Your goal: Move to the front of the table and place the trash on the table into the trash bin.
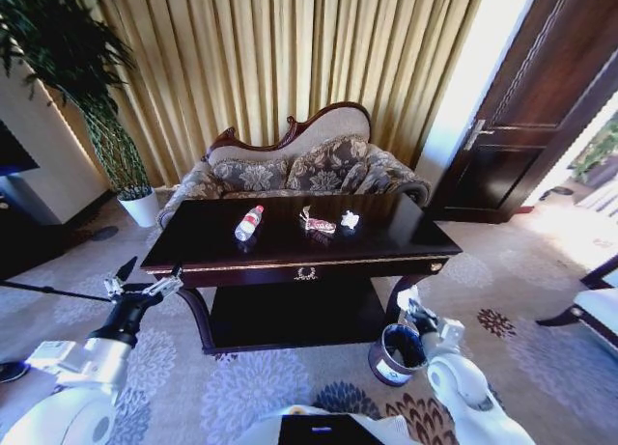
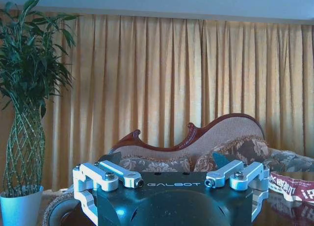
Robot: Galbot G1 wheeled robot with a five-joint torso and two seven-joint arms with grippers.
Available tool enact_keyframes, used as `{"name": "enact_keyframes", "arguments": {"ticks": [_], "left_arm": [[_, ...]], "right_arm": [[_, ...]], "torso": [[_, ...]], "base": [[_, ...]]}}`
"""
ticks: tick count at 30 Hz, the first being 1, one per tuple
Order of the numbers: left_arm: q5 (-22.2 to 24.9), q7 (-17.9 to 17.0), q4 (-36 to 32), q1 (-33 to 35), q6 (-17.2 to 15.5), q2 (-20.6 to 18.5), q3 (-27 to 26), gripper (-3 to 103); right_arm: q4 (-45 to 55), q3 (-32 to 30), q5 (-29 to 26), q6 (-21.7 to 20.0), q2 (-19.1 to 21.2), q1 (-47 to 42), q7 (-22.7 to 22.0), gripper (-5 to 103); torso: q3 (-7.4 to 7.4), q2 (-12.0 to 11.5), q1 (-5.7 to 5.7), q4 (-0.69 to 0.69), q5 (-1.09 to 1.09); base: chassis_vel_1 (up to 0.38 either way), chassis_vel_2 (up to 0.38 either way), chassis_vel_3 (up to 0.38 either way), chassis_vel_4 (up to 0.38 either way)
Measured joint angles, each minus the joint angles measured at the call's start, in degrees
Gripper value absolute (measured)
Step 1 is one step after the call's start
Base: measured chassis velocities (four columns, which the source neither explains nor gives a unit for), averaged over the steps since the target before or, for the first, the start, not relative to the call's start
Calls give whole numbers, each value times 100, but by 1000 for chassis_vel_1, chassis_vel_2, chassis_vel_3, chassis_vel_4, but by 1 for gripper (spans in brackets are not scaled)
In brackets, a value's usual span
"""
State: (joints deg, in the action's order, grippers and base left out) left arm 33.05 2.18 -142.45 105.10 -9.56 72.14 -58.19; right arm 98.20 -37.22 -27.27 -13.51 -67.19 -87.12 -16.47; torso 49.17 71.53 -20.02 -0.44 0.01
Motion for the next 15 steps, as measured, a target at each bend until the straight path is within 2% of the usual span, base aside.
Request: {"name": "enact_keyframes", "arguments": {"ticks": [3,4,8,15], "left_arm": [[16,-2,7,8,14,16,-10,100],[16,-2,7,8,14,16,-10,100],[12,7,34,30,48,49,30,100],[-7,21,-5,151,93,18,14,100]], "right_arm": [[-956,73,229,273,-20,369,5,0],[-956,73,229,273,-20,369,5,0],[-2544,196,534,869,-140,1129,-7,0],[-3378,219,661,907,-248,1627,2,0]], "torso": [[1,-1,-1,0,-1],[1,-1,-1,0,-1],[1,-1,-1,2,-2],[1,-1,-2,2,-3]], "base": [[0,0,0,0],[0,0,0,0],[0,0,0,0],[0,0,0,0]]}}
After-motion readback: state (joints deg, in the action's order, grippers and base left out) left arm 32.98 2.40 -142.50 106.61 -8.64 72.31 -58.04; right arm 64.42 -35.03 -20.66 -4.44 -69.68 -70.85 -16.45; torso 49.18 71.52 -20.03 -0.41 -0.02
